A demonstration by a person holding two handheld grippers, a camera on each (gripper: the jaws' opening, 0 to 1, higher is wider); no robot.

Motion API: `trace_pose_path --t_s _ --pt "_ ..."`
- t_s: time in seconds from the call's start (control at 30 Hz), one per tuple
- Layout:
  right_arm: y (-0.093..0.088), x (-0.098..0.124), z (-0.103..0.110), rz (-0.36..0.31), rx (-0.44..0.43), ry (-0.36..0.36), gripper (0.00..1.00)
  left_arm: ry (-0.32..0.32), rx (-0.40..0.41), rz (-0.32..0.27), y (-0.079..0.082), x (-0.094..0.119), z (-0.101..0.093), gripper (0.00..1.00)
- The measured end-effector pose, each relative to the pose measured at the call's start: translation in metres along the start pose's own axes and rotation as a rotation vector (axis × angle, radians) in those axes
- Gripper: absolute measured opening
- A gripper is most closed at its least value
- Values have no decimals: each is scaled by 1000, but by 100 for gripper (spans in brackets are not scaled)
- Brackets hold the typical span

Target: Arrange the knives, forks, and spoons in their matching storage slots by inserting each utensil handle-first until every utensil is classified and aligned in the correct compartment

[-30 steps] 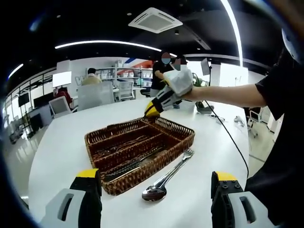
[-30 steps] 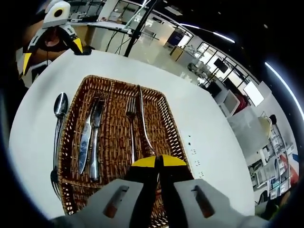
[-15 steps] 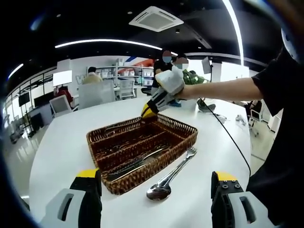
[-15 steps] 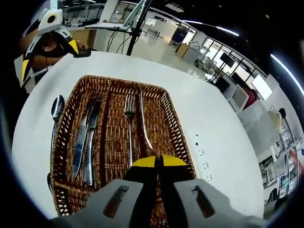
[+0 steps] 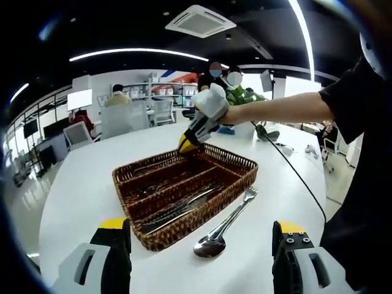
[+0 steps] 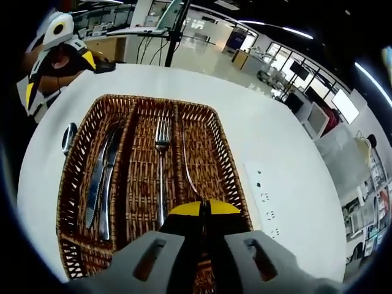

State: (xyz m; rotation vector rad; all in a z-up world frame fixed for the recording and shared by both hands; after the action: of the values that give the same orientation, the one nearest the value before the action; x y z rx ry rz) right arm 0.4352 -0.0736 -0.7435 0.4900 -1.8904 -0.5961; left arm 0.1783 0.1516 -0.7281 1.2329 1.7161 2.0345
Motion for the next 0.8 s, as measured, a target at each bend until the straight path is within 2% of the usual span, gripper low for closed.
trace_pose_path --t_s 0.6,0.8 --pt "-10 -29 -4 33 -69 101 0 -1 1 24 -6 -6 11 100" --pt "-10 -37 -7 15 -141 129 0 4 3 30 -8 -6 13 100"
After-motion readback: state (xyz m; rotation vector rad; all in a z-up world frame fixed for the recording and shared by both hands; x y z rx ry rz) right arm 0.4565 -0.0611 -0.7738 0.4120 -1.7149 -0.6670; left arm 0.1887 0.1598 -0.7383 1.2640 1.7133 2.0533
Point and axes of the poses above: the point that each gripper's makers call its tool centre point, and the gripper's own axes: x roughly backward along the fingers, z roughly to its left, y roughly out of its top, the point moved 8 cm from there along x, roughly backward along the fingers
